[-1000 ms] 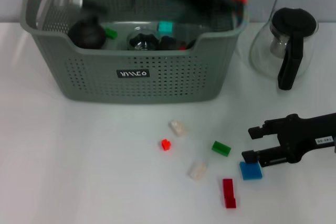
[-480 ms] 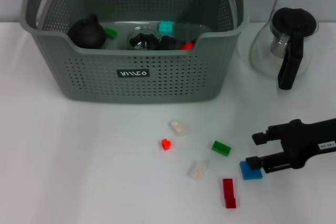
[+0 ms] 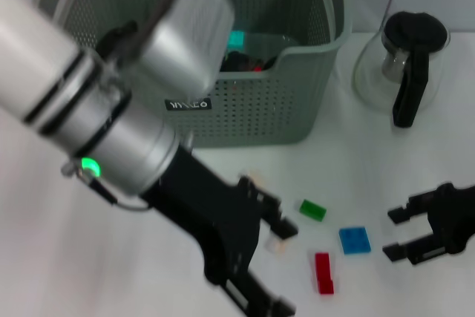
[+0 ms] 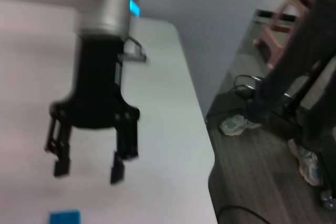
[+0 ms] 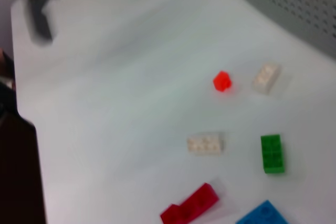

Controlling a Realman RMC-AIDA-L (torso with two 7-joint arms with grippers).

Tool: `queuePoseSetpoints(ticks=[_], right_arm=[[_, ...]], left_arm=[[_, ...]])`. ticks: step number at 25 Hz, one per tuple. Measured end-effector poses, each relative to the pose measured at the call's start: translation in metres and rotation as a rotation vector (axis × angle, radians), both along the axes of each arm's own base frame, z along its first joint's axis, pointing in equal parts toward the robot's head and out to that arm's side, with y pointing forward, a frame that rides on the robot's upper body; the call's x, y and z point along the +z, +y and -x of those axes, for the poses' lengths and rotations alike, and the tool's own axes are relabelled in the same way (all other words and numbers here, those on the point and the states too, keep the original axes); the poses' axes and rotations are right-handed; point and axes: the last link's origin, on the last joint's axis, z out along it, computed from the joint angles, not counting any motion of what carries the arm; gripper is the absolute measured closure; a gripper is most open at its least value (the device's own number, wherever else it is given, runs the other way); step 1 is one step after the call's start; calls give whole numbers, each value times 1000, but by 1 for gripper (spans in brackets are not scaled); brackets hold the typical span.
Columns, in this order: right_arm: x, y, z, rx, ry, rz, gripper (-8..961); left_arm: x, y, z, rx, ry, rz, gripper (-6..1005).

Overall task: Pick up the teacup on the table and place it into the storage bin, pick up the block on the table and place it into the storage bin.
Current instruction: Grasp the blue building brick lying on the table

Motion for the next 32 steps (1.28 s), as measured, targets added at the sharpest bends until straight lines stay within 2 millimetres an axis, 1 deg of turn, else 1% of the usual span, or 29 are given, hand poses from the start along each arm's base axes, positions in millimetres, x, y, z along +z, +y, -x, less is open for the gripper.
queuePoseSetpoints(ticks=[3, 6, 11, 15, 21, 25, 30, 32], right_arm=[[-7, 6, 6, 46, -39, -10, 159], [-16, 11, 14, 99, -78, -7, 159], [-33, 17, 26, 188, -151, 26, 159], [-42, 22, 33, 242, -201, 41, 159], [-52, 29, 40, 296, -251, 41, 159], [-59, 27, 43, 325, -281, 68, 159], [-63, 25, 45, 341, -299, 91, 159], [-65, 24, 45, 349, -307, 101, 179]], left_arm=[[-16, -7, 20, 22, -7, 16, 82], [-25, -6, 35, 65, -21, -7, 63], [-32, 2, 57, 114, -54, -95, 50], [-34, 5, 65, 122, -58, -130, 50], [-34, 9, 67, 138, -65, -147, 50], [-30, 13, 67, 154, -79, -170, 50], [-28, 16, 69, 172, -87, -179, 50], [-29, 17, 69, 177, -89, -178, 50]])
